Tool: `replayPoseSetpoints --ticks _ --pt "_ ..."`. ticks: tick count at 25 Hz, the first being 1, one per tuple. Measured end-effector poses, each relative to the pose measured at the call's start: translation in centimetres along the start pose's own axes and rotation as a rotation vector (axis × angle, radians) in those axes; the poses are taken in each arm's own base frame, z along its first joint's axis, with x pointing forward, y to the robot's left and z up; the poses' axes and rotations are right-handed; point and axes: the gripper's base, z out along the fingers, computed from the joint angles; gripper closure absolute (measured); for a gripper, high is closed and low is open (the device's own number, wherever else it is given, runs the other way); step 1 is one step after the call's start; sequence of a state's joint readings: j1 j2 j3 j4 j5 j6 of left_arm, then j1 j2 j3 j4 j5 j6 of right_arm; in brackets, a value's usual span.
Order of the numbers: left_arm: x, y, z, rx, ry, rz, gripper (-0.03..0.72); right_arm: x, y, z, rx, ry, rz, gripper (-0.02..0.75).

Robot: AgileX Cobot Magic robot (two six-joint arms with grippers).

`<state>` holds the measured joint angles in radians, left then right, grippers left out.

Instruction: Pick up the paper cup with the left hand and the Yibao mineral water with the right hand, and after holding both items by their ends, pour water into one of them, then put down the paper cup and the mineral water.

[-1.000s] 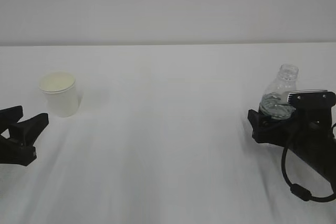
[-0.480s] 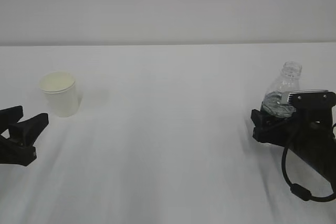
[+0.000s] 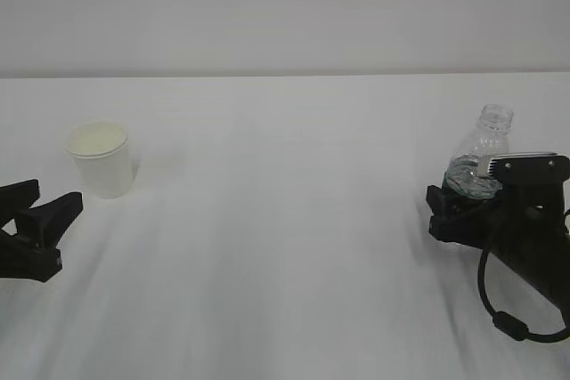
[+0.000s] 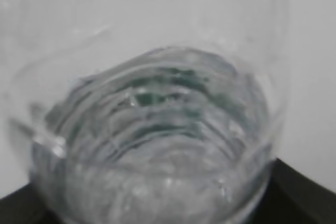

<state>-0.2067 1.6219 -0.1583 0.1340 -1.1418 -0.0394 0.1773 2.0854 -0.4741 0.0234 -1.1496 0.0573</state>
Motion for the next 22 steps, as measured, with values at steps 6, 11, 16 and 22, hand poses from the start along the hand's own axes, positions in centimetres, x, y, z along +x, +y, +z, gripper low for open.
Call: replayPoseSetpoints --ticks 6,11,16,22 --pt "0.00 0.00 0.00 0.000 0.000 0.000 0.274 -0.01 0.01 0.00 -0.001 -0.002 -0.009 0.256" --pt "0.00 0.00 0.00 0.000 0.000 0.000 0.275 -0.01 0.06 0.00 -0.007 -0.001 -0.019 0.272" --pt "0.00 0.00 0.00 0.000 0.000 0.000 0.275 -0.01 0.08 0.00 -0.009 -0.001 -0.044 0.273" --pt "0.00 0.00 0.00 0.000 0.000 0.000 0.275 0.00 0.29 0.00 -0.031 -0.002 -0.128 0.276"
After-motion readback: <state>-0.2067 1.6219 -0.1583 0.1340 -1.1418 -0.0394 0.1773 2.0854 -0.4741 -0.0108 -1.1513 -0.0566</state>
